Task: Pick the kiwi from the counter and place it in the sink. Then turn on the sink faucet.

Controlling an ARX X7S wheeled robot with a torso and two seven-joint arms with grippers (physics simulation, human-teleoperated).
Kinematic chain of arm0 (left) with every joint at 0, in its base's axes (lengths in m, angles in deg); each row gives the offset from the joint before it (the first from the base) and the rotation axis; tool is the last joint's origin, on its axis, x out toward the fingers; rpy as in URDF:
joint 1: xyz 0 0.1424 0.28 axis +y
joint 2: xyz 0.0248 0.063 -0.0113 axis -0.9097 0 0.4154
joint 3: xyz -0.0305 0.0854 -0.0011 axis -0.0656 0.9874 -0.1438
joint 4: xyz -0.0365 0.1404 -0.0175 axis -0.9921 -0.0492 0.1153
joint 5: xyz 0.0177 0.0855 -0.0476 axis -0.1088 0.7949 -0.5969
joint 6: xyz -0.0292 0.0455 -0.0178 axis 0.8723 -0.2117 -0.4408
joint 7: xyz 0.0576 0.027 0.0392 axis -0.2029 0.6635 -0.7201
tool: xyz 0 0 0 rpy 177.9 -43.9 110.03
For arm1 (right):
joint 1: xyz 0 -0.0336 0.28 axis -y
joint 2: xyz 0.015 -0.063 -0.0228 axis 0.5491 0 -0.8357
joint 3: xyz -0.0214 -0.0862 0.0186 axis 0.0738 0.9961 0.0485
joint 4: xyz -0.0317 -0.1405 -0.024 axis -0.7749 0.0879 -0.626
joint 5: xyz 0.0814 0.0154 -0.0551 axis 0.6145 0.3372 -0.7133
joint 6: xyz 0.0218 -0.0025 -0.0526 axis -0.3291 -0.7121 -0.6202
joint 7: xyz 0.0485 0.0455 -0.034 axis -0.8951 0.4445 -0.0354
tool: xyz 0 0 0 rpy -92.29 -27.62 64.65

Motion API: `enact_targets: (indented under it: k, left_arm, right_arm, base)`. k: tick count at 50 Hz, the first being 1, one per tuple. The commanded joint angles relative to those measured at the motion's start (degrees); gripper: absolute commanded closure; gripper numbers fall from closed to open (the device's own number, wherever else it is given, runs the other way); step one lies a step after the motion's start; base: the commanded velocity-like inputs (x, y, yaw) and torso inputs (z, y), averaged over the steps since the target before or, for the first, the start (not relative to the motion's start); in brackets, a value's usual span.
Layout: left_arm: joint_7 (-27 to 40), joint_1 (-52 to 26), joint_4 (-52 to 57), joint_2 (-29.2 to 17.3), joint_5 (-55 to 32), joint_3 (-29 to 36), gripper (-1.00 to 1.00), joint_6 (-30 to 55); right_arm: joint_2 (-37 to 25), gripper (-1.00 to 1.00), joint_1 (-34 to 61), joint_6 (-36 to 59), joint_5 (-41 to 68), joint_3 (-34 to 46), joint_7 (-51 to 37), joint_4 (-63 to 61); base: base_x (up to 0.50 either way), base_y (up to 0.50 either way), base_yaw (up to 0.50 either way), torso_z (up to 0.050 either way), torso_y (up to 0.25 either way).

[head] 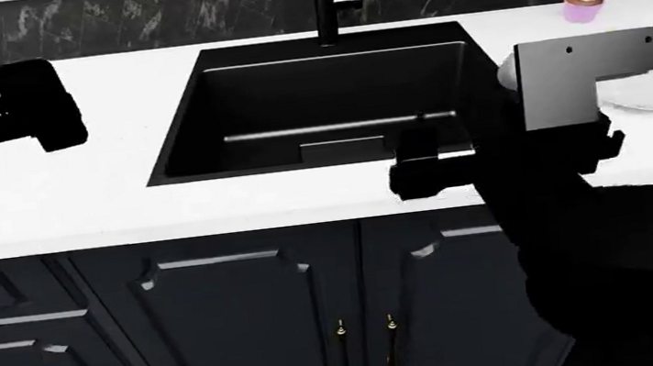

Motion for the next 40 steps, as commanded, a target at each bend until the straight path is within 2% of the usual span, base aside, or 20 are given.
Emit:
enact_targets:
  k: [1,4,5,9,16,19,24,40]
  left_arm:
    - [-3.2,-4.9,-15.2,-3.6,11.0,2.4,-1.00,-1.5]
    - [-4.2,-4.2,-19.6,-4.6,16.4,2.8,-1.00,-3.2]
    - [-6.6,-3.2,-20.1,-5.0,18.1,2.6,-1.00,-4.8]
    - [-5.6,-0.1,-23.1,-5.9,20.0,1.5,-1.00,-8.1]
    - [-6.5,8.1,-24.0,-9.2,19.9,-1.6,-1.00,-13.9]
    - [-6.3,10.4,-24.2,-10.6,19.3,-2.5,-1.00,-15.0]
    - [-6.8,13.5,-24.6,-11.5,19.3,-3.3,-1.00,-16.9]
    - [-7.5,13.4,-25.2,-11.1,19.4,-2.9,-1.00,-16.3]
  right_arm:
    - [5.1,-1.00,8.8,-2.3,-14.3,7.5,13.5,21.3]
    - [7.5,-1.00,10.3,-4.3,-19.3,10.2,18.1,28.2]
    - [8.1,-1.00,11.2,-4.3,-20.0,10.4,18.3,30.2]
    - [9.9,-1.00,14.4,-5.0,-21.9,10.6,19.6,37.2]
    - [12.8,-1.00,16.1,-12.7,-27.8,11.4,27.6,51.8]
    - [14.3,-1.00,17.2,-12.6,-30.2,12.9,26.4,56.5]
    - [13.4,-1.00,16.3,-13.8,-30.5,13.3,28.3,54.6]
    - [14.4,-1.00,17.9,-12.7,-31.8,14.7,28.3,57.6]
  base:
    - [0.00,0.00,0.00,0.000,0.000]
    - [0.00,0.00,0.00,0.000,0.000]
    - [0.00,0.00,0.00,0.000,0.000]
    - [0.00,0.00,0.00,0.000,0.000]
    - [0.00,0.00,0.00,0.000,0.000]
    - [0.00,0.00,0.00,0.000,0.000]
    - [0.00,0.00,0.00,0.000,0.000]
    - [0.00,0.00,0.00,0.000,0.000]
